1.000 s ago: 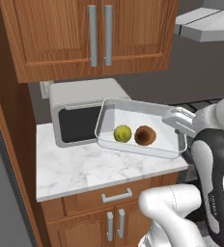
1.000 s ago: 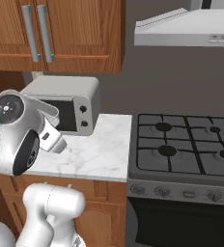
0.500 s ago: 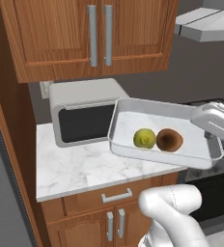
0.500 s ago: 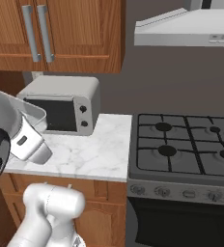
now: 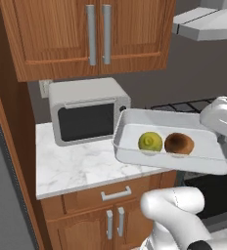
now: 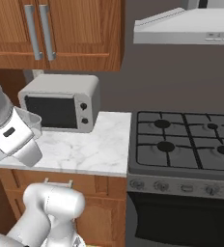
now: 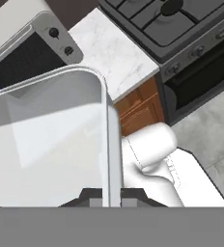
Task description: Take the lemon and potato out of the freezer and place them in the tupperware container on the counter. Then put the tupperware containing the vegetables back in the freezer.
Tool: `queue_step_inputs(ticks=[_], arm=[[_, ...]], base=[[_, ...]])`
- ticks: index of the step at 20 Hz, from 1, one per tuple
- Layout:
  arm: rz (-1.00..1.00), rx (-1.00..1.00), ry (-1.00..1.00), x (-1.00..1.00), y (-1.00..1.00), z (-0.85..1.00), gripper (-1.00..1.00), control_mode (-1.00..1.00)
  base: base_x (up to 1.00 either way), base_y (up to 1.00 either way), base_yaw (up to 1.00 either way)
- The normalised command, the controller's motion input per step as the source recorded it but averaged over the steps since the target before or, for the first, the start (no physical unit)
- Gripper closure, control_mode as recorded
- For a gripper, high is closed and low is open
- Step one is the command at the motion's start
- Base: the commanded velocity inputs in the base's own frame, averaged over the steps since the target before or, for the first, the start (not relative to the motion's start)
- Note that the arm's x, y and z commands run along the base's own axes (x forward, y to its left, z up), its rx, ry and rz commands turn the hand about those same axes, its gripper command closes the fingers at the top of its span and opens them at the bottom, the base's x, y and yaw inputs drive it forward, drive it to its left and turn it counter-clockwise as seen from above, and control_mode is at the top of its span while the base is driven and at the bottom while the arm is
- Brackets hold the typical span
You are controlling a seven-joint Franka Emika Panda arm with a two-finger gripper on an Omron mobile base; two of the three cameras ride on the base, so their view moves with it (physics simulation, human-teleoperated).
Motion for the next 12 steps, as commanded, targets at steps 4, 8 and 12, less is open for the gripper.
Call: queue_step_inputs(ticks=[4, 8, 12], arm=[[0.0, 0.0, 0.0, 0.0, 0.0, 0.0, 1.0, 1.0], [0.0, 0.0, 0.0, 0.0, 0.0, 0.0, 1.0, 1.0], [0.0, 0.0, 0.0, 0.0, 0.0, 0.0, 1.0, 1.0]], base=[[-0.97, 0.15, -0.06], [-1.0, 0.46, -0.07], [-0.81, 0.8, -0.1]])
